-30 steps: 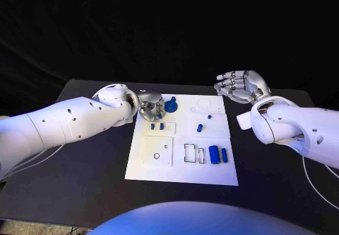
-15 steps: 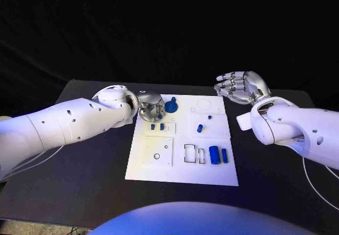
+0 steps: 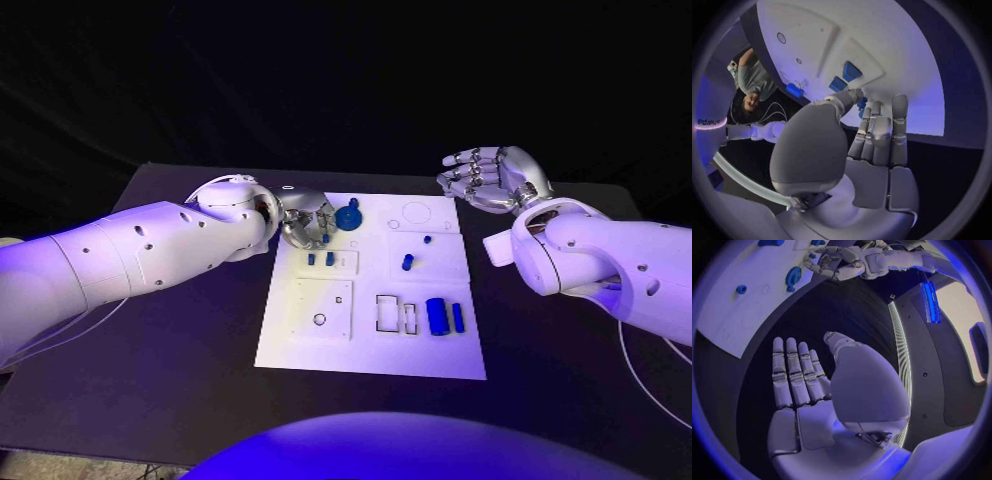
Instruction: Assemble the parts on the task board
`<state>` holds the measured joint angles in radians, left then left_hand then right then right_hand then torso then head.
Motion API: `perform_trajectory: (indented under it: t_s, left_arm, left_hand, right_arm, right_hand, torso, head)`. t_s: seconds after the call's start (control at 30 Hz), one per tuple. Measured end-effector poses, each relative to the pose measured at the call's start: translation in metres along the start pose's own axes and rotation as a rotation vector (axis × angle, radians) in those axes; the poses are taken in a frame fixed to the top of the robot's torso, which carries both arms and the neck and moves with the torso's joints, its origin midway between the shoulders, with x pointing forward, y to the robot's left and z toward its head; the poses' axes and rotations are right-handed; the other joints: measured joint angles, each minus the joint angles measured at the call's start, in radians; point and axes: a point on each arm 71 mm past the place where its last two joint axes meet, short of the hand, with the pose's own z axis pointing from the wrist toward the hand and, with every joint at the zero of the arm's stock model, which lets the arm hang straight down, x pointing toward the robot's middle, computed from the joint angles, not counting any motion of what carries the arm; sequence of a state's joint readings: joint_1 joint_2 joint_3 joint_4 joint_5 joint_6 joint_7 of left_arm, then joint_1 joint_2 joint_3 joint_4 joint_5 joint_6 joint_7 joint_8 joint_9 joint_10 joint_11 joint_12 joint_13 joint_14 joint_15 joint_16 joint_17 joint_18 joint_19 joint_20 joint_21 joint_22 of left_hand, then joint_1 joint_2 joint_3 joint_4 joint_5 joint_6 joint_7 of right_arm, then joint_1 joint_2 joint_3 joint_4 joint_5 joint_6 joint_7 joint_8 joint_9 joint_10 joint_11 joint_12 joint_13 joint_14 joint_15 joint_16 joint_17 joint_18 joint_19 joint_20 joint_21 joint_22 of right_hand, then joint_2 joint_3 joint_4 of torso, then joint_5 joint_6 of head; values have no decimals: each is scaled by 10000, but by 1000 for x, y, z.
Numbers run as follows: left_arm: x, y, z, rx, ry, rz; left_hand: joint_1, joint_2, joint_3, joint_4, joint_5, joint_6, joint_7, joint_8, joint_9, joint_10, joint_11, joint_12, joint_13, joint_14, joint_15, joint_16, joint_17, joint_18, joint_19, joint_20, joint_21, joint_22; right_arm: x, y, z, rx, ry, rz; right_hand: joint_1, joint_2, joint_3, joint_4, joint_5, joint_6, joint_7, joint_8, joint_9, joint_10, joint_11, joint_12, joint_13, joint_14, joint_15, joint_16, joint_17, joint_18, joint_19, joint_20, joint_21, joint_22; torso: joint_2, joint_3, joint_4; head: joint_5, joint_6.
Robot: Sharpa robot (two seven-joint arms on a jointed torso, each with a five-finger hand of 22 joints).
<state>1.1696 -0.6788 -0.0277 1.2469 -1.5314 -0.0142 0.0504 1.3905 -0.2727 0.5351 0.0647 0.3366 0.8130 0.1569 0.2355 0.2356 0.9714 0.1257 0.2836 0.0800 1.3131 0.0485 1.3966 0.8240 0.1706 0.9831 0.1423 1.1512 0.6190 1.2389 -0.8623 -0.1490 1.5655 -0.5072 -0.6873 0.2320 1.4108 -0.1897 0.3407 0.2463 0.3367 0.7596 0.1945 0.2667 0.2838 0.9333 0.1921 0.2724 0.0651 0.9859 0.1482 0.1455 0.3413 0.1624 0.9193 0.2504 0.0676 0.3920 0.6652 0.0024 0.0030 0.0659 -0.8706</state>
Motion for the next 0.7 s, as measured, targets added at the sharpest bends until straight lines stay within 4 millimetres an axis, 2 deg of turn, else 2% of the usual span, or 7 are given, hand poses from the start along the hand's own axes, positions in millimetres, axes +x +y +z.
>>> perform_trajectory:
  t_s: [0.17,0.2,0.23,0.37,0.43,0.57,0.7]
  left_arm:
    - [-1,4,-2,-109,-63,-5]
    - [-2,5,-2,-141,-100,-10]
    - [-2,7,-3,-167,-135,-17]
    - [-7,13,-9,-293,-350,-101]
    - [-11,18,-14,-371,-522,-238]
    - [-18,29,-26,-580,-861,-826]
    - [-24,41,-38,-796,-1236,-1865]
  left_hand:
    - [0,0,-203,-80,0,-35,-35,-54,-20,-380,83,-49,-13,-363,72,-195,-564,1,-186,79,-149,-237]
    - [0,0,-270,-74,0,-60,-60,-82,-23,-442,108,-49,-14,-446,88,-222,-704,1,-191,84,-189,-251]
    - [0,0,-323,-95,0,-88,-88,-99,-34,-539,112,-49,-14,-521,99,-257,-848,1,-224,117,-207,-264]
    - [61,61,-416,-83,0,-88,-88,-98,-35,-567,138,-49,-14,-664,127,-319,-1144,1,-239,132,-213,-289]
    - [31,137,-470,-80,0,41,40,-74,-11,-563,134,155,36,-664,127,-319,-1175,1,-239,132,-213,-303]
    - [32,136,-470,-80,0,496,160,246,91,-265,-40,894,305,-1017,-15,-523,-1850,-1,-329,42,-338,-376]
    - [53,158,-465,-79,0,633,201,391,131,-250,-56,1216,419,-1378,-47,-814,-2592,-1,-364,7,-430,-438]
  right_arm:
    - [-2,-2,1,48,33,-96]
    - [-3,-3,1,64,58,-154]
    - [-3,-4,1,77,88,-215]
    - [-7,-8,4,112,316,-652]
    - [-10,-12,6,131,529,-1024]
    - [-13,-18,10,184,1144,-1994]
    - [-9,-22,13,138,1947,-3233]
  right_hand:
    - [6,-5,73,-251,-65,212,57,0,0,4,-4,0,0,42,7,0,-90,0,4,4,0,-117]
    - [75,-74,93,-352,-124,303,62,0,0,44,-44,0,0,185,-26,0,-110,6,62,25,27,-142]
    - [123,-123,128,-448,-159,394,77,0,0,94,-93,0,0,326,-67,4,-118,96,179,7,82,-158]
    - [294,-293,447,-873,-210,806,167,37,-18,495,-289,-40,0,1130,-339,385,-120,154,786,-284,446,-145]
    - [305,-320,630,-1077,-210,1056,175,78,-18,804,-394,-40,0,1594,-508,620,-45,153,1121,-461,736,-5]
    - [250,-436,856,-1629,-249,1473,1,65,-102,1373,-659,-203,-3,2766,-930,1370,386,154,1805,-956,1888,846]
    - [149,-530,916,-2067,-249,1753,-141,-61,-207,1798,-821,-470,-6,3608,-1225,2420,1031,152,1975,-1300,3286,2059]
  torso:
    - [-3,-1,0]
    - [-5,-1,0]
    - [-7,-2,0]
    - [-18,-7,0]
    - [-26,-7,0]
    - [-42,-1,4]
    - [-68,5,6]
  head:
    - [-6,5]
    - [-12,10]
    - [-19,19]
    - [-60,77]
    - [-92,112]
    - [-182,170]
    - [-231,212]
